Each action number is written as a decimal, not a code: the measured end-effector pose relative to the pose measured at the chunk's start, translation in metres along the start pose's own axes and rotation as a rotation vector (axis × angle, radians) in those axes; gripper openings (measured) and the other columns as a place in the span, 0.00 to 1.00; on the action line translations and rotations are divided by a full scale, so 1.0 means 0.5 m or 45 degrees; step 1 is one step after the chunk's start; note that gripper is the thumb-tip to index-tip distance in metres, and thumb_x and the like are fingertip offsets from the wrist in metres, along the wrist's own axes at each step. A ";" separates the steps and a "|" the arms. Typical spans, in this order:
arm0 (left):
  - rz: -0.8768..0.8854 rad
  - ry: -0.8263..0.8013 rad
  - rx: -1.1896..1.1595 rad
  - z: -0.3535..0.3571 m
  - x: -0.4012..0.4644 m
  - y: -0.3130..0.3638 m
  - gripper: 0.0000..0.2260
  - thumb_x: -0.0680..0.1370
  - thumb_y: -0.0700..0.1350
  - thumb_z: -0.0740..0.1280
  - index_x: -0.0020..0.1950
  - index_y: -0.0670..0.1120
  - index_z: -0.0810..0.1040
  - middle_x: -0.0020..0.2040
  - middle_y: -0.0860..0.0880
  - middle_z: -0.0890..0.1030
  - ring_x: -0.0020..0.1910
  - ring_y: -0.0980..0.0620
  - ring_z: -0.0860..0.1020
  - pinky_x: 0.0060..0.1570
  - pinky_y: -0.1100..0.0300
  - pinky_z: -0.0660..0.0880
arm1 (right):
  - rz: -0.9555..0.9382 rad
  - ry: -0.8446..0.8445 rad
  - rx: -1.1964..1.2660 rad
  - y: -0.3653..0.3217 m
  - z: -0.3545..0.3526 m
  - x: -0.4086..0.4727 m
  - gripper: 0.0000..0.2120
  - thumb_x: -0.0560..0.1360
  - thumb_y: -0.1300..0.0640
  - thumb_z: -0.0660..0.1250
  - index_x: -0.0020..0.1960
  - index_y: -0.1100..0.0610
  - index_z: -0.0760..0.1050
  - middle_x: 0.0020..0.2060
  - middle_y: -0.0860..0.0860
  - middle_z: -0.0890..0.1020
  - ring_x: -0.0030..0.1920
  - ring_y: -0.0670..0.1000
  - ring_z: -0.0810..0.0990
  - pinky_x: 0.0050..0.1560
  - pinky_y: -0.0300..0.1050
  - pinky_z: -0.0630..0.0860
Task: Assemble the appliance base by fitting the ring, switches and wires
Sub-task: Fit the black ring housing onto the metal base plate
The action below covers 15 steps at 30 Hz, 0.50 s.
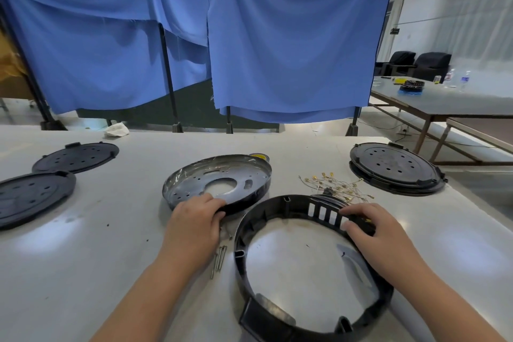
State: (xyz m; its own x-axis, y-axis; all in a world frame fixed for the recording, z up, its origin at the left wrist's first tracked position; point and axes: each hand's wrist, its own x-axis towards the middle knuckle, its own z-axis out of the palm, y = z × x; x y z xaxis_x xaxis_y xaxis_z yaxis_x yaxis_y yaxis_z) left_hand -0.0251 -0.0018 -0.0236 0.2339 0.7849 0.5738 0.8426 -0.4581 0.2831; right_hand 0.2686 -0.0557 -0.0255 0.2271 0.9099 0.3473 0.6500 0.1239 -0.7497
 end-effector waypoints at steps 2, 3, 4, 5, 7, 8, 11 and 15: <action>0.011 0.050 -0.048 -0.007 -0.001 0.006 0.07 0.71 0.33 0.72 0.45 0.43 0.83 0.37 0.49 0.80 0.37 0.45 0.78 0.38 0.52 0.74 | 0.007 0.001 0.011 0.001 0.000 -0.001 0.10 0.74 0.62 0.68 0.47 0.47 0.78 0.48 0.41 0.77 0.50 0.35 0.74 0.47 0.27 0.65; 0.014 0.067 -0.069 -0.012 -0.002 0.009 0.07 0.72 0.33 0.72 0.46 0.43 0.83 0.37 0.50 0.79 0.37 0.46 0.78 0.38 0.53 0.74 | 0.009 0.000 0.014 0.001 0.000 -0.001 0.10 0.75 0.62 0.68 0.47 0.46 0.78 0.48 0.41 0.77 0.50 0.35 0.74 0.47 0.26 0.65; 0.023 0.085 -0.085 -0.017 -0.003 0.012 0.07 0.72 0.33 0.72 0.45 0.43 0.83 0.37 0.51 0.79 0.37 0.47 0.78 0.38 0.54 0.73 | 0.012 -0.001 0.014 0.001 0.001 -0.002 0.10 0.75 0.62 0.68 0.47 0.46 0.78 0.48 0.40 0.77 0.50 0.34 0.74 0.46 0.26 0.65; 0.031 0.102 -0.102 -0.023 -0.002 0.016 0.07 0.71 0.33 0.73 0.45 0.43 0.83 0.37 0.51 0.79 0.37 0.47 0.78 0.38 0.54 0.73 | 0.015 0.001 0.011 0.002 0.001 -0.002 0.10 0.75 0.62 0.68 0.46 0.45 0.78 0.48 0.40 0.77 0.50 0.34 0.74 0.46 0.25 0.65; 0.056 0.132 -0.143 -0.036 0.000 0.026 0.07 0.71 0.33 0.73 0.46 0.42 0.83 0.37 0.50 0.80 0.38 0.47 0.78 0.38 0.53 0.75 | 0.024 0.003 0.006 0.002 0.001 0.000 0.11 0.75 0.62 0.67 0.45 0.45 0.77 0.48 0.39 0.77 0.50 0.33 0.73 0.46 0.24 0.65; 0.074 0.142 -0.165 -0.043 0.002 0.032 0.07 0.71 0.33 0.73 0.46 0.42 0.83 0.38 0.50 0.80 0.38 0.47 0.78 0.38 0.52 0.75 | 0.031 0.002 0.008 0.001 0.002 0.002 0.11 0.75 0.62 0.67 0.45 0.45 0.77 0.48 0.39 0.77 0.50 0.33 0.73 0.46 0.25 0.65; 0.127 0.143 -0.225 -0.060 0.004 0.052 0.06 0.73 0.35 0.73 0.47 0.43 0.84 0.39 0.51 0.80 0.38 0.48 0.78 0.38 0.53 0.75 | 0.060 0.041 0.044 -0.002 0.006 0.005 0.08 0.76 0.60 0.66 0.47 0.48 0.78 0.48 0.41 0.79 0.50 0.39 0.76 0.49 0.33 0.67; 0.220 0.075 -0.284 -0.070 0.001 0.077 0.06 0.72 0.35 0.73 0.47 0.44 0.84 0.38 0.52 0.79 0.38 0.51 0.77 0.39 0.58 0.74 | 0.079 0.098 0.003 -0.009 0.021 0.014 0.06 0.79 0.55 0.62 0.48 0.52 0.77 0.45 0.45 0.79 0.49 0.45 0.76 0.48 0.41 0.67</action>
State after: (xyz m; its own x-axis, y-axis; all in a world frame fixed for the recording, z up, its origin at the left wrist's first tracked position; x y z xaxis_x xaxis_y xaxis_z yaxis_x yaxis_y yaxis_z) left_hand -0.0095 -0.0337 0.0143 0.3307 0.6643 0.6703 0.6634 -0.6688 0.3354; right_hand 0.2596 -0.0457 -0.0253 0.3217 0.8827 0.3425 0.6315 0.0695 -0.7723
